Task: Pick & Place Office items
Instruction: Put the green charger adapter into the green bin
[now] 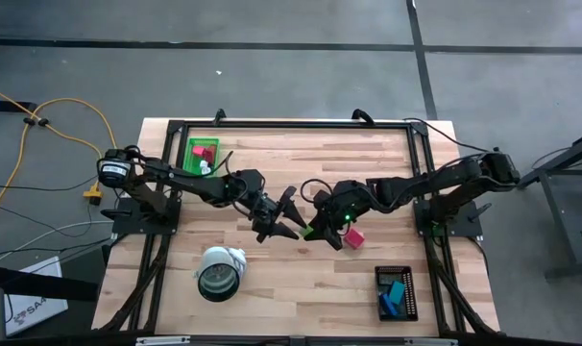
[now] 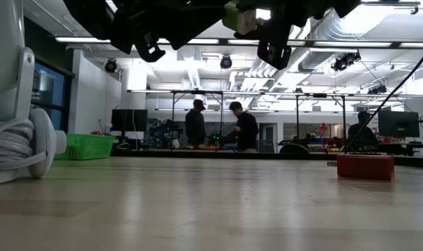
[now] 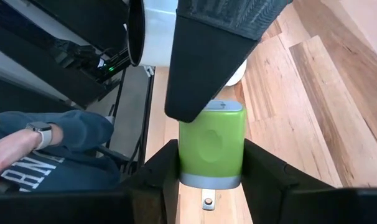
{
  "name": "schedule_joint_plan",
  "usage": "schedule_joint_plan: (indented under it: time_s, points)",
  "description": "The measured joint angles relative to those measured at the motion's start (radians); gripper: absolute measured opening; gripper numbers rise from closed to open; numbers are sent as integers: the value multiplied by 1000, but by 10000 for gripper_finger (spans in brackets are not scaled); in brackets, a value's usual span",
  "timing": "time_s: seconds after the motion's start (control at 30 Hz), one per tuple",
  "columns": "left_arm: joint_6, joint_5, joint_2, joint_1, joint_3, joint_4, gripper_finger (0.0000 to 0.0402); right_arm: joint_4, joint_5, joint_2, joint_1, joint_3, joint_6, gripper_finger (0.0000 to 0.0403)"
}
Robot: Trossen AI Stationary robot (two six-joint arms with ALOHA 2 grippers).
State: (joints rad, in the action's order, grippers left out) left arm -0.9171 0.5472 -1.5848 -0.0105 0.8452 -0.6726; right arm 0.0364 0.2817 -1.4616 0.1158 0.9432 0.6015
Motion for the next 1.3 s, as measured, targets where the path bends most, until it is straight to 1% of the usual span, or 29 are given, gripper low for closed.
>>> schedule_joint_plan:
  time_s: [0.5, 0.83, 1.03, 1.17, 1.3]
  points:
    - [-1, -2, 0, 0, 0, -2, 205, 24, 11, 0, 0, 0, 3, 126]
    - [70, -2, 0, 20, 0, 1, 205, 42, 15, -10, 0, 0, 3, 124]
    - [82, 14, 0, 19, -1, 13, 205, 97, 52, -58, 0, 2, 7, 126]
    - [85, 29, -1, 18, -3, 33, 205, 126, 97, -87, -8, 0, 24, 124]
    - [101, 45, -1, 18, -3, 49, 205, 128, 95, -90, -7, 0, 25, 126]
